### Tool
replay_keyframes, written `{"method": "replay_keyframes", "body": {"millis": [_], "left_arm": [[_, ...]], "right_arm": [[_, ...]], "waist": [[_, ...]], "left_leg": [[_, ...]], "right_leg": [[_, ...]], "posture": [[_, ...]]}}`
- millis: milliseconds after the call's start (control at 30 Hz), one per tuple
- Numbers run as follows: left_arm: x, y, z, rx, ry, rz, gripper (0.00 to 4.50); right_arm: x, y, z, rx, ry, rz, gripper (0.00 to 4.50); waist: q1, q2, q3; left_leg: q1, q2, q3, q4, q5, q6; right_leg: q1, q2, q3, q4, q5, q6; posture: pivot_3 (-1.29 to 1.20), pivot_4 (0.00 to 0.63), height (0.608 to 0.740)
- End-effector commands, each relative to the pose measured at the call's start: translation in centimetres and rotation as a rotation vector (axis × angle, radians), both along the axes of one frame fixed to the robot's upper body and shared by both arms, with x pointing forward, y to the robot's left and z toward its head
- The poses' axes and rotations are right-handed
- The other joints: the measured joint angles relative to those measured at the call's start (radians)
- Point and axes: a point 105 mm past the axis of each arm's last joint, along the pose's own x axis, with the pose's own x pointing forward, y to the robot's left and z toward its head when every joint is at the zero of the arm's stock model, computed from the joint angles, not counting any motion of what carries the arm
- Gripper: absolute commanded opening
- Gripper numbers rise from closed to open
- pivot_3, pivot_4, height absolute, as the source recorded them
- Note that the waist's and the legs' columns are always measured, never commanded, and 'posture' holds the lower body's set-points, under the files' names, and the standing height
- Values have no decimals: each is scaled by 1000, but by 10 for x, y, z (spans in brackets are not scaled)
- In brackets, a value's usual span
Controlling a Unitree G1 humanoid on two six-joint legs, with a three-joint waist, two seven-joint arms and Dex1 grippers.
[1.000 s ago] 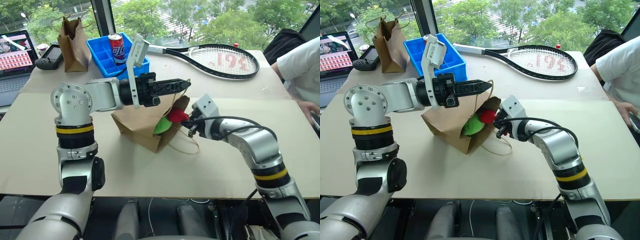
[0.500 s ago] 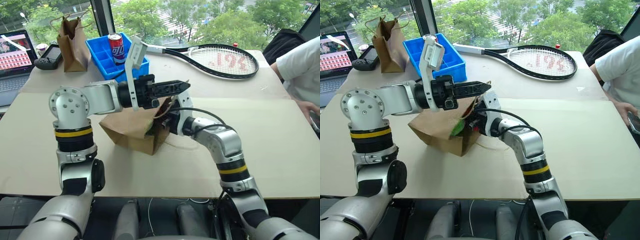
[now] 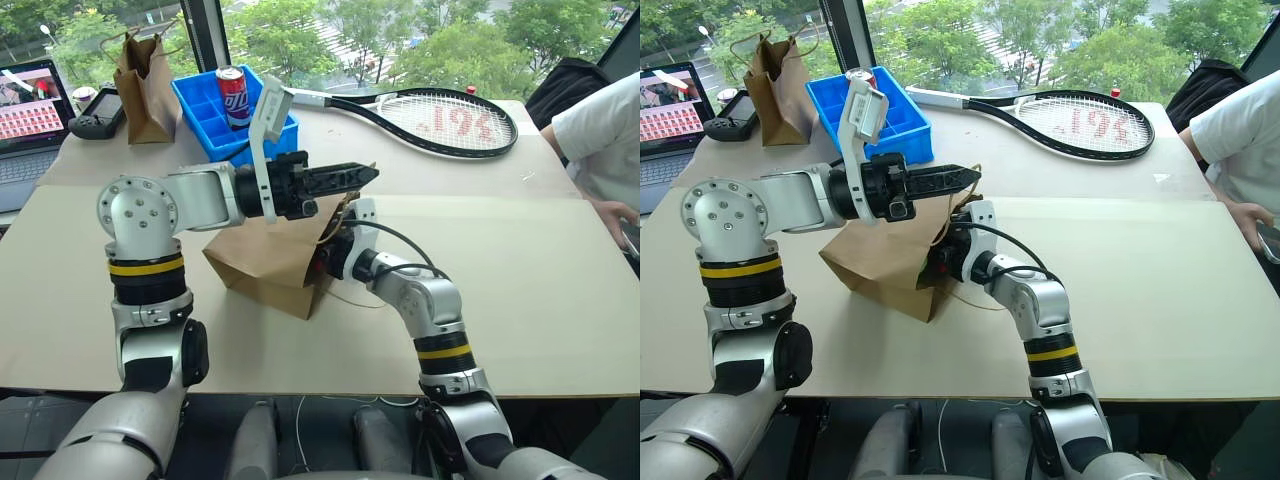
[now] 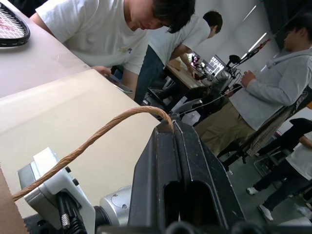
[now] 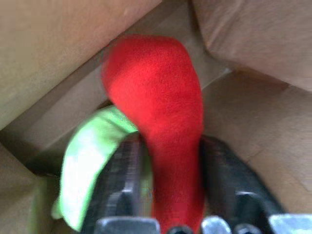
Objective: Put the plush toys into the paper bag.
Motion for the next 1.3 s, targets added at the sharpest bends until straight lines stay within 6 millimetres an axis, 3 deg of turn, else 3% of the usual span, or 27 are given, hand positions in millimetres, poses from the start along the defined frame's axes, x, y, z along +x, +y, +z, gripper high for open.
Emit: {"method": "replay_keyframes", "body": {"millis": [33, 100, 333, 533, 633, 767, 833, 933, 1067, 1300], "left_arm": [[-4, 1, 10, -25, -59, 1, 0], [-4, 1, 9, -26, -59, 2, 0], [-2, 0, 8, -31, -59, 4, 0], [0, 0, 8, -32, -59, 8, 0], [1, 0, 8, -32, -61, 11, 0], [0, 0, 6, -29, -61, 10, 0], [1, -1, 5, -30, -59, 10, 0], [1, -2, 5, -35, -58, 7, 0], [0, -4, 6, -37, -60, 4, 0], [-1, -1, 8, -36, -68, 21, 0]], "right_arm": [[-15, -11, 15, -20, -38, 41, 3724], [-21, -18, 16, -42, -35, 55, 4333], [-44, -57, 21, -162, -37, 63, 4333], [-74, -110, 17, -266, 16, 35, 4333], [-90, -137, 14, -133, 111, -31, 4333], [-114, -164, -6, 63, 251, -138, 4333], [-130, -164, -20, 152, 330, -142, 4333], [-137, -155, -31, 273, 386, -154, 4333], [-124, -136, -45, 399, 437, -227, 4333], [-101, -99, -53, 444, 499, -214, 4333]], "waist": [[2, 0, 0], [1, 0, 0], [1, 0, 0], [11, 0, 0], [5, 0, 0], [6, 0, 0], [6, 0, 0], [-2, 0, 0], [-8, 0, 0], [-14, 0, 0]], "left_leg": [[0, 0, 0, 0, 0, 0], [0, 0, 0, 0, 0, 0], [0, 0, 0, 0, 0, 0], [-2, -1, 0, 0, 0, 0], [-1, -1, 0, 0, 0, 0], [-1, 0, 0, 0, 0, 0], [-1, -1, 0, 0, 0, 0], [-1, -1, 0, 0, 0, 0], [1, 0, 0, 0, 0, 1], [2, 0, 0, 0, 0, 1]], "right_leg": [[0, 0, 0, 0, 0, 0], [0, 0, 0, 0, 0, 0], [0, 0, 0, 0, 0, 0], [0, -1, 0, -3, 0, 0], [0, 0, 0, -3, 0, 0], [1, 0, 0, -3, 0, 0], [1, -1, 1, -3, 0, 0], [0, 0, 1, -2, 0, 0], [0, 1, 2, -1, 0, 0], [0, 1, 2, -1, 1, -2]], "posture": [[0, 150, 740], [0, 150, 740], [0, 150, 740], [0, 150, 740], [0, 150, 740], [0, 150, 740], [0, 150, 740], [0, 150, 740], [0, 150, 740], [0, 150, 740]]}}
